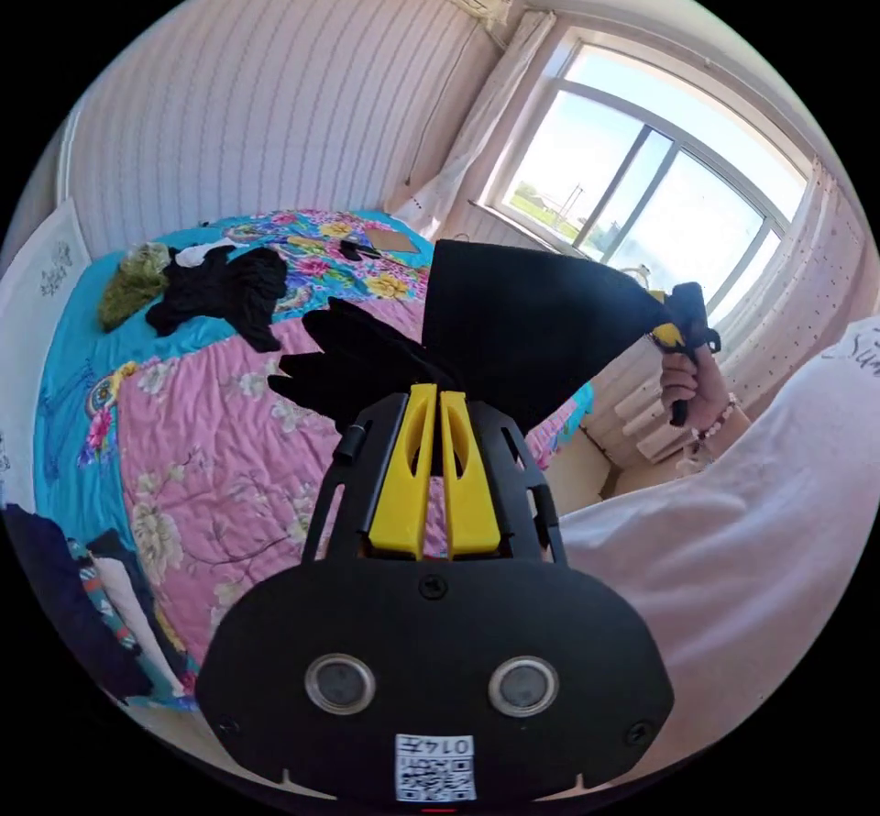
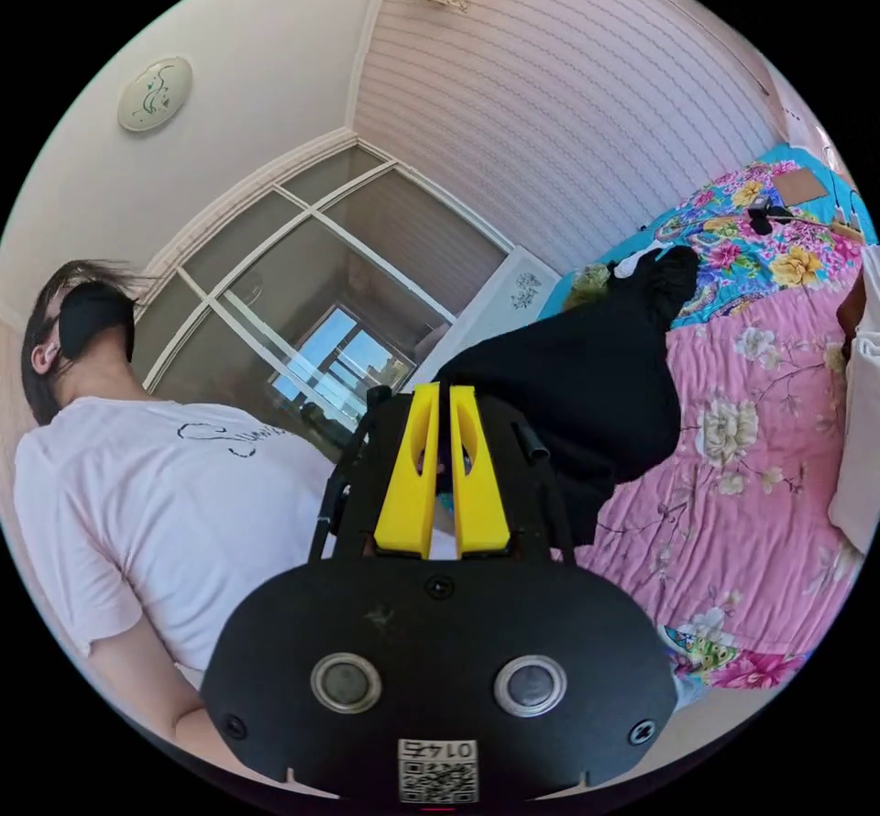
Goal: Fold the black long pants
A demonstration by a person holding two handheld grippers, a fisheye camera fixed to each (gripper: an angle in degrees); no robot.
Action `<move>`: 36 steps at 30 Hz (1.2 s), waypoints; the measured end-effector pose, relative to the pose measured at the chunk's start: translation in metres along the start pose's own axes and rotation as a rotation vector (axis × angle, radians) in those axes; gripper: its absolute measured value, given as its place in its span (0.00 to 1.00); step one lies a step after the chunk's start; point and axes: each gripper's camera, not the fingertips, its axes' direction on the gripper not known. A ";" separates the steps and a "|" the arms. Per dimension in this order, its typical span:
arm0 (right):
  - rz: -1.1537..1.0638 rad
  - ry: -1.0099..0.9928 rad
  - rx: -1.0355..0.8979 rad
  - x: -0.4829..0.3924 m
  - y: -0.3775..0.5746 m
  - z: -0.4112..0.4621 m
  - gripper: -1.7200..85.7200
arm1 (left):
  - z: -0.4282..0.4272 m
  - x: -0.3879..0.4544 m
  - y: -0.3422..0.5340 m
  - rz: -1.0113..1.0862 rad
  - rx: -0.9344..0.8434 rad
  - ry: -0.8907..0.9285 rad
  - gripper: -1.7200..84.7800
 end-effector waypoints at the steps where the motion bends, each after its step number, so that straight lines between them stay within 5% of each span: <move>1: 0.004 -0.003 -0.004 0.000 -0.003 0.012 0.03 | -0.037 -0.022 -0.005 -0.052 0.055 -0.034 0.01; 7: -0.076 -0.108 -0.044 -0.006 -0.036 0.101 0.03 | -0.163 -0.079 -0.031 -0.217 0.302 -0.102 0.01; 20: -0.018 0.086 -0.176 0.098 -0.053 0.222 0.03 | -0.201 -0.120 -0.102 -0.392 0.242 -0.075 0.01; 27: 0.327 0.528 -0.303 0.260 0.038 0.237 0.03 | -0.124 -0.179 -0.059 -0.522 -0.120 -0.133 0.01; 30: 0.477 0.701 -0.439 0.331 0.078 0.284 0.03 | -0.070 -0.233 -0.008 -0.769 -0.310 -0.080 0.01; 36: 0.332 0.582 -0.758 0.370 0.114 0.479 0.03 | -0.068 -0.274 0.013 -0.902 -0.417 -0.124 0.01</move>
